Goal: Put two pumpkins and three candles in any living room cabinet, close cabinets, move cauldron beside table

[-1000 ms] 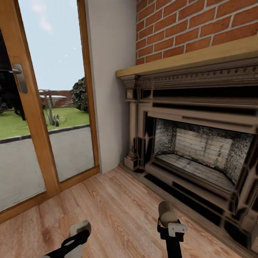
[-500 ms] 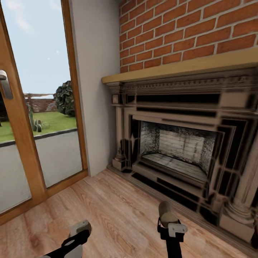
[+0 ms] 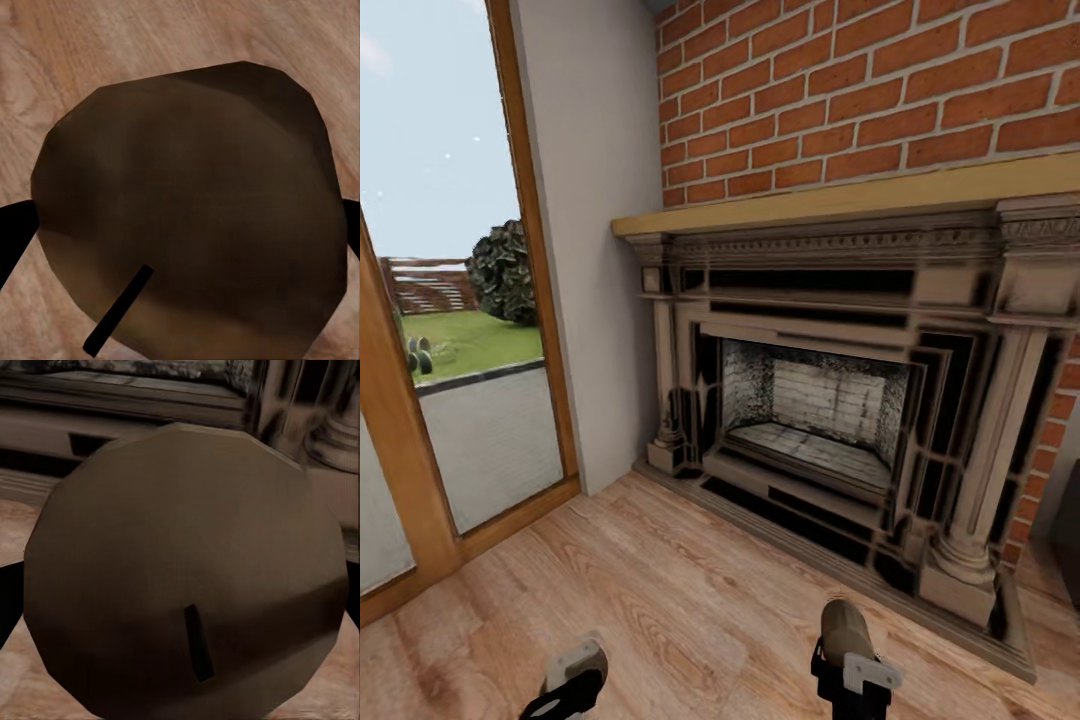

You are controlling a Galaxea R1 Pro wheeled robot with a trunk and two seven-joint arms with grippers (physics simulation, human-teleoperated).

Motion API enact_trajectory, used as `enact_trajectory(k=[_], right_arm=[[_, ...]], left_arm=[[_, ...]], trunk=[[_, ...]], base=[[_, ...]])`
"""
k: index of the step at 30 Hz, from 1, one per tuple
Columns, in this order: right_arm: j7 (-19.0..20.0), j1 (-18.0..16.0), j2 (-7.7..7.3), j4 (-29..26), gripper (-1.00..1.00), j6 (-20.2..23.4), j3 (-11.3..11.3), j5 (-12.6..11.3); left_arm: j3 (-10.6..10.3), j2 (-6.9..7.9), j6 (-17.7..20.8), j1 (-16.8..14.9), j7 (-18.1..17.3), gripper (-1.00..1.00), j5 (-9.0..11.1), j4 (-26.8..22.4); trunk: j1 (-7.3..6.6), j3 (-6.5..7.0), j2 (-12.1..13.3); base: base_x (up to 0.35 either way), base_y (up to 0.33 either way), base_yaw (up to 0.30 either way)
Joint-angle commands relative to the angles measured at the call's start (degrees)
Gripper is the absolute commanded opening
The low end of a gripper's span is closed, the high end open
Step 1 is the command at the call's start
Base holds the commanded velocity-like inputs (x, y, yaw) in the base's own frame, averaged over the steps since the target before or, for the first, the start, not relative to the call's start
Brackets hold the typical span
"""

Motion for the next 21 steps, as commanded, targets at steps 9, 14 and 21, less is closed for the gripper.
enact_trajectory(k=[9, 14, 21], right_arm=[[-0.4, -0.1, 2.01, 2.0, -1.00, 0.0, 0.7, -0.2], [-0.4, -0.1, 2.08, 2.0, -1.00, -0.1, 0.6, -0.2], [4.8, -0.1, 1.51, 2.4, -1.00, -0.6, 0.6, 0.1]], left_arm=[[-0.5, 0.13, -3.5, 5.8, 0.2, -1.00, -0.5, 0.2], [-0.5, 0.10, -4.0, 6.1, 0.2, -1.00, -0.5, 0.2], [-0.6, 0.07, -4.1, 6.2, 0.2, -1.00, -0.5, 0.2]], trunk=[[-2.00, 0.75, 3.6], [-3.10, 1.18, 5.6], [-4.64, 1.93, 8.4]], base=[[-0.001, 0.000, -0.006], [0.000, 0.000, 0.000], [0.000, 0.000, 0.000]])
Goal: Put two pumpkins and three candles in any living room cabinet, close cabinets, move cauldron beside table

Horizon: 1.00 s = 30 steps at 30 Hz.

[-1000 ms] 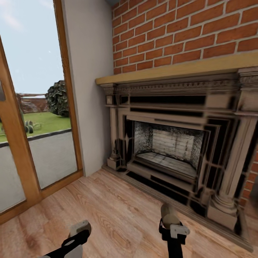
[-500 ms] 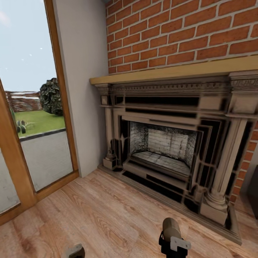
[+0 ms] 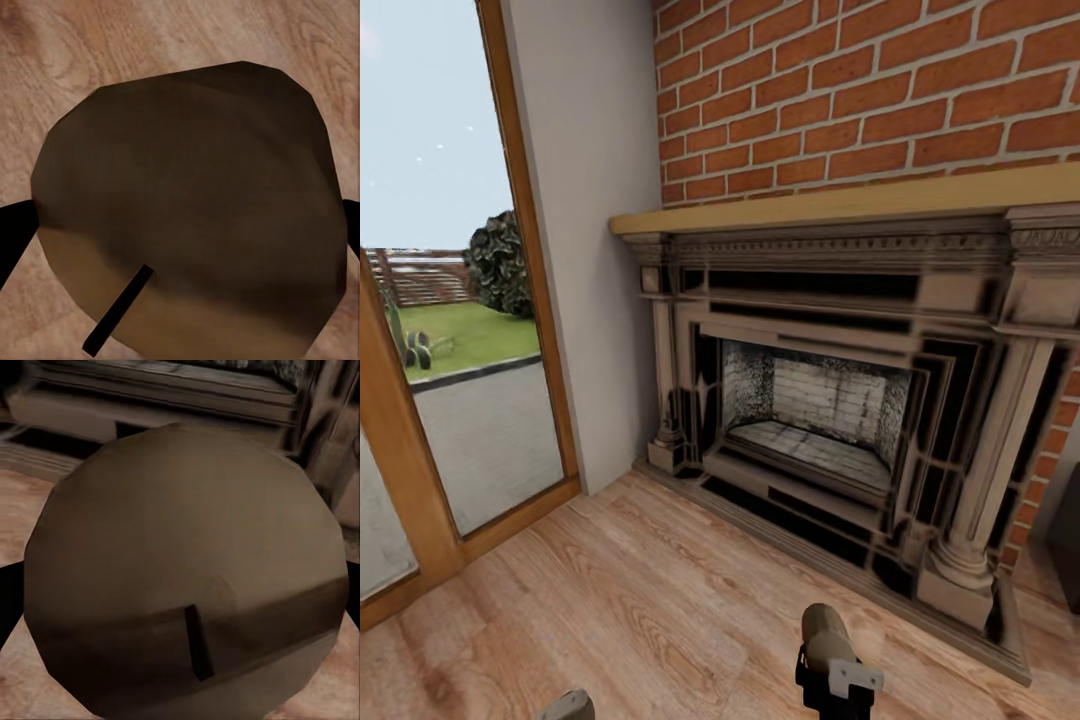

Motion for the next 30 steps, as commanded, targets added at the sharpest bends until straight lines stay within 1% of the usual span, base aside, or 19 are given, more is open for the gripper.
enact_trajectory(k=[1, 7, 8, 10, 13, 26, 30], right_arm=[[-0.4, 0.0, 0.00, 0.1, -1.00, -0.4, -0.2, -0.9], [-0.3, -0.1, 0.24, 0.0, -1.00, -0.2, -0.5, -1.2], [-0.3, -0.1, 0.26, 0.0, -1.00, -0.2, -0.5, -1.2], [-0.2, -0.1, 0.21, 0.0, -1.00, -0.2, -0.5, -1.2], [-0.2, -0.1, 0.15, 0.0, -1.00, -0.2, -0.5, -1.2], [0.0, -0.1, 0.03, 0.1, -1.00, -0.3, -0.5, -1.2], [0.0, 0.0, 0.03, 0.1, -1.00, -0.3, -0.5, -1.2]], left_arm=[[-0.5, 0.08, -0.3, 0.0, 0.3, -1.00, 0.5, -0.2], [-0.5, 0.07, -0.4, 0.0, 0.4, -1.00, 0.5, -0.2], [-0.5, 0.07, -0.8, 0.0, 0.4, -1.00, 0.5, -0.2], [-0.5, 0.07, -3.0, 0.0, 0.4, -1.00, 0.5, -0.2], [-0.5, 0.07, -4.1, 0.1, 0.4, -1.00, 0.5, -0.2], [-0.6, -0.02, -4.6, 0.1, 0.4, -1.00, 0.5, -0.2], [-0.6, -0.02, -4.5, 0.1, 0.4, -1.00, 0.5, -0.2]], trunk=[[-0.23, 0.11, 0.4], [-1.55, 0.87, 2.8], [-1.77, 0.97, 3.2], [-2.21, 1.15, 4.0], [-2.87, 1.46, 5.2], [-5.73, 3.50, 10.4], [-6.60, 4.22, 12.0]], base=[[0.000, 0.000, 0.000], [0.000, 0.000, -0.004], [0.000, 0.000, -0.051], [0.000, 0.000, -0.114], [0.000, 0.000, -0.168], [0.000, 0.000, -0.267], [-0.256, 0.000, -0.297]])
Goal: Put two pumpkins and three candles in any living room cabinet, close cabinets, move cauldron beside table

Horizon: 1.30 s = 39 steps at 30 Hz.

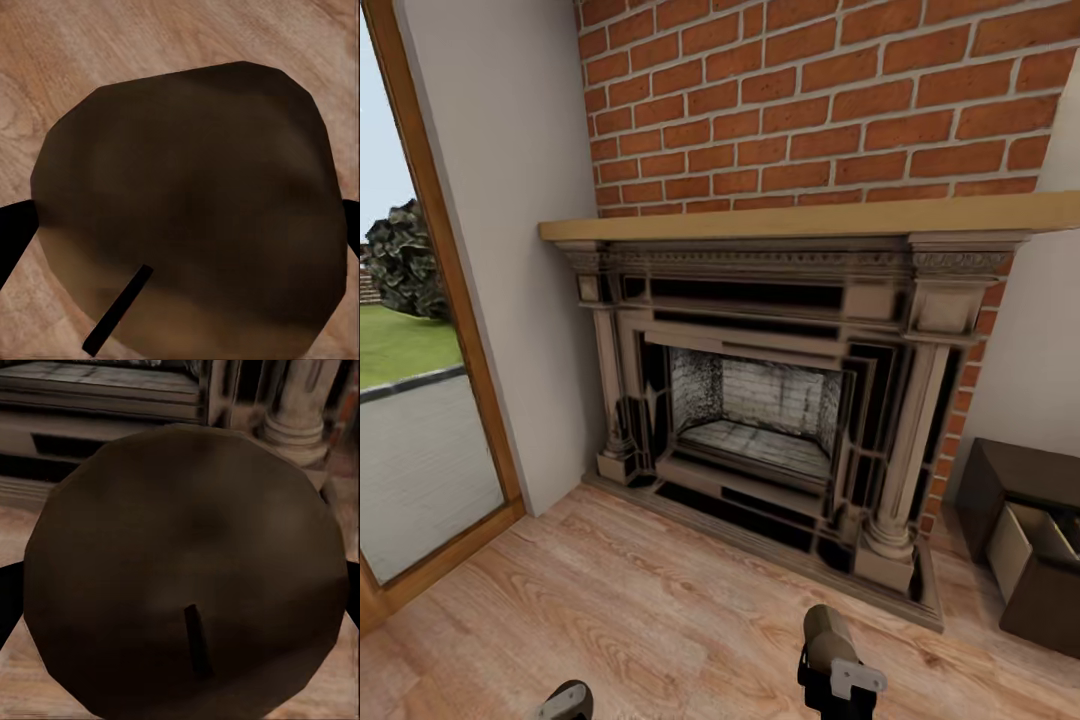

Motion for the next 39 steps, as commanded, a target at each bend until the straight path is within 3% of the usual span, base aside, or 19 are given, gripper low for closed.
enact_trajectory(k=[1, 12, 18, 24, 30, 33, 34, 35, 37, 39], right_arm=[[-0.4, -0.1, 0.01, 0.0, -1.00, 0.0, 0.6, -0.2], [-0.4, -0.1, 0.01, 0.0, -1.00, 0.0, 0.6, -0.2], [-0.5, -0.1, 0.01, 0.0, -1.00, 0.0, 0.5, -0.2], [-0.4, -0.1, 0.01, 0.0, -1.00, -0.1, 0.4, -4.2], [-0.3, -0.1, -0.02, 0.0, -1.00, -0.1, 0.4, -4.8], [-0.3, -0.1, -0.01, 0.0, -1.00, -0.1, 0.4, -4.9], [-0.3, -0.1, -0.01, 0.0, -1.00, -0.1, 0.4, -4.9], [-0.3, -0.1, -0.02, 0.0, -1.00, -0.1, 0.4, -4.9], [-0.3, -0.1, -0.04, -0.1, -1.00, -0.1, 0.4, -4.9], [-0.4, -0.1, -0.01, -0.1, -1.00, -0.1, 0.4, -4.9]], left_arm=[[-0.5, 0.05, -0.3, 0.0, 0.3, -1.00, 0.4, -0.2], [-0.5, -0.60, -0.2, 0.0, 0.3, -1.00, 0.4, -0.2], [-0.5, -0.86, -0.1, 0.0, 0.3, -1.00, 0.4, -0.2], [-0.4, -1.46, -0.1, 0.0, 0.3, -1.00, 0.4, -0.2], [-0.5, -1.50, -0.7, 0.0, 0.3, -1.00, 0.4, -0.2], [-0.5, -1.50, -3.5, 0.6, 0.3, -1.00, 0.3, -0.2], [-0.5, -1.50, -7.5, 1.3, 0.2, -1.00, 0.3, -0.2], [-0.5, -1.50, -8.8, 1.4, 0.2, -1.00, 0.3, -0.2], [-0.4, -1.42, -17.4, 2.8, 0.2, -1.00, 0.1, -0.3], [-0.4, -1.30, -20.9, 3.4, 0.1, -1.00, 0.1, -0.5]], trunk=[[-0.27, 0.12, 0.4], [-2.68, 2.10, 4.8], [-4.00, 3.18, 7.2], [-5.32, 4.25, 9.6], [-6.63, 5.33, 12.0], [-7.29, 5.87, 13.2], [-7.51, 6.05, 13.6], [-7.73, 6.23, 14.0], [-8.17, 6.59, 14.8], [-8.61, 6.95, 15.6]], base=[[-0.316, 0.000, -0.297], [-0.327, 0.000, -0.297], [-0.068, 0.000, -0.297], [-0.003, 0.000, -0.297], [0.000, 0.000, -0.297], [0.000, 0.000, -0.297], [0.000, 0.000, -0.297], [0.000, 0.000, -0.297], [0.000, 0.000, -0.297], [0.000, 0.000, -0.297]])
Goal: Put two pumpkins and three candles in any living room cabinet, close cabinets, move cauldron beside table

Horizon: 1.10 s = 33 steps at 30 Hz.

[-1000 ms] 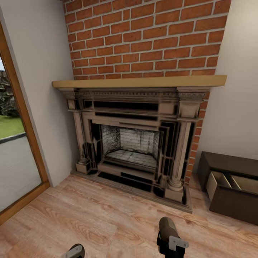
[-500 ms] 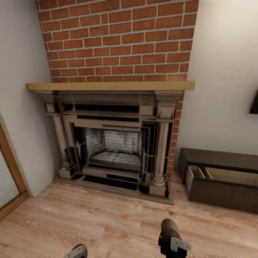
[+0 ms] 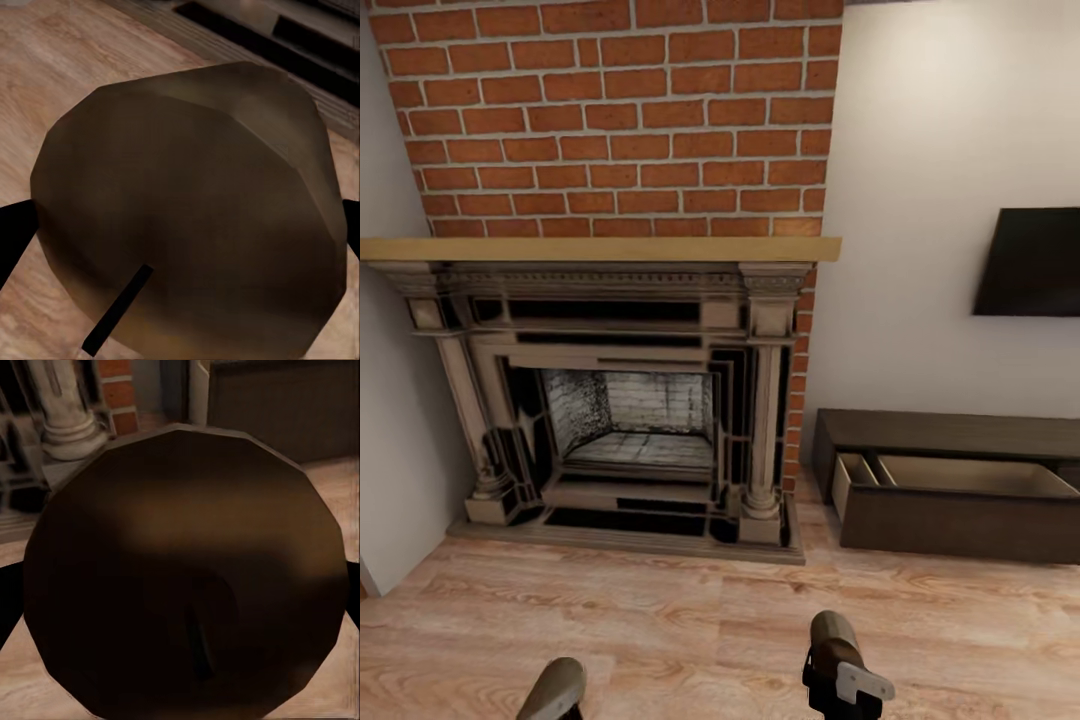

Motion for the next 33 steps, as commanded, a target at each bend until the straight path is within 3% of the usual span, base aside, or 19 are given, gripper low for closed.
enact_trajectory(k=[1, 3, 5, 7, 10, 11, 12, 14, 16, 17, 19, 21, 22, 24, 25, 27, 28, 33], right_arm=[[-0.4, -0.1, 0.00, 0.0, -1.00, -0.1, 0.6, -0.1], [-0.5, -0.1, -0.01, 0.0, -1.00, -0.1, 0.6, -0.1], [-0.5, -0.1, -0.02, 0.0, -1.00, -0.1, 0.6, -0.1], [-0.5, -0.1, -0.03, 0.0, -1.00, -0.1, 0.6, -0.1], [-0.5, -0.1, -0.03, 0.0, -1.00, -0.1, 0.6, -0.1], [-0.5, -0.1, -0.04, 0.0, -1.00, -0.1, 0.6, -0.1], [-0.5, -0.1, -0.05, 0.0, -1.00, -0.1, 0.6, -0.1], [-0.5, -0.1, -0.05, 0.0, -1.00, -0.1, 0.6, -0.1], [-0.5, -0.1, -0.05, 0.0, -1.00, -0.1, 0.6, -0.1], [-0.5, -0.1, -0.06, 0.0, -1.00, -0.1, 0.6, -0.1], [-0.5, -0.1, -0.06, 0.0, -1.00, -0.1, 0.6, -0.1], [-0.5, -0.1, -0.06, 0.0, -1.00, -0.1, 0.6, -0.1], [-0.5, -0.1, -0.06, 0.0, -1.00, -0.1, 0.6, -0.1], [-0.5, -0.1, -0.05, 0.0, -1.00, -0.1, 0.6, -0.1], [-0.5, -0.1, -0.05, 0.0, -1.00, -0.1, 0.6, -0.1], [-0.4, -0.1, -0.05, 0.0, -1.00, -0.1, 0.6, -0.1], [-0.4, -0.1, -0.06, 0.0, -1.00, -0.1, 0.6, -0.1], [-0.4, -0.1, -0.06, 0.0, -1.00, -0.1, 0.6, -0.1]], left_arm=[[-0.6, 0.19, -1.7, 0.2, 0.4, -1.00, -0.2, -0.3], [-1.0, 0.54, -3.2, 0.5, 0.2, -1.00, -0.5, -0.5], [-1.4, 2.03, -3.8, 0.6, -0.8, -1.00, -0.8, -1.8], [-1.6, 5.21, -2.6, 0.7, -2.2, -1.00, -0.8, -5.6], [-1.7, 16.32, 7.7, 0.7, -6.4, -1.00, -0.3, -20.0], [-2.2, 21.74, 13.0, 0.7, -9.2, -1.00, 1.9, -26.9], [-2.4, 21.94, 13.2, 0.7, -9.3, -1.00, 2.1, -27.4], [-2.6, 21.36, 9.9, 0.7, -8.8, -1.00, 2.4, -27.8], [-3.1, 20.92, 2.0, 1.9, -7.5, -1.00, 2.3, -28.2], [-5.0, 20.87, -2.7, 2.9, -6.9, -1.00, 1.9, -29.3], [-9.6, 21.28, -7.6, 3.5, -5.5, -1.00, 1.5, -32.4], [-16.2, 22.57, -12.7, 3.8, 2.7, -1.00, 0.5, -39.1], [-17.9, 22.78, -13.6, 3.9, 6.4, -1.00, -0.7, -40.9], [-20.4, 22.77, -14.6, 3.9, 15.1, -1.00, -5.8, -42.8], [-21.4, 22.53, -14.9, 3.9, 21.8, -1.00, -10.5, -43.4], [-21.9, 21.02, -14.9, 3.9, 30.3, -1.00, -15.3, -42.8], [-22.1, 18.39, -14.8, 3.9, 35.7, -1.00, -17.4, -39.5], [-21.8, 10.66, -12.1, 3.9, 39.2, -1.00, -18.7, -25.1]], trunk=[[-0.23, 0.12, 0.4], [-0.67, 0.48, 1.2], [-1.11, 0.84, 2.0], [-1.55, 1.20, 2.8], [-2.21, 1.74, 4.0], [-2.43, 1.92, 4.4], [-2.65, 2.10, 4.8], [-3.09, 2.46, 5.6], [-3.53, 2.82, 6.4], [-3.74, 3.00, 6.8], [-4.18, 3.35, 7.6], [-4.62, 3.71, 8.4], [-4.84, 3.89, 8.8], [-5.28, 4.25, 9.6], [-5.50, 4.43, 10.0], [-5.94, 4.79, 10.8], [-6.16, 4.97, 11.2], [-7.26, 5.87, 13.2]], base=[[0.000, 0.000, -0.297], [0.000, 0.000, -0.297], [0.000, 0.000, -0.297], [0.000, 0.000, -0.297], [0.000, 0.000, -0.297], [0.000, 0.000, -0.297], [0.000, 0.000, -0.297], [0.000, 0.000, -0.297], [0.000, 0.000, -0.297], [0.000, 0.000, -0.297], [0.000, 0.000, -0.297], [0.000, 0.000, -0.297], [0.000, 0.000, -0.297], [0.000, 0.000, -0.297], [0.000, 0.000, -0.297], [0.000, 0.000, -0.297], [0.000, 0.000, -0.296], [0.000, 0.000, -0.295]])
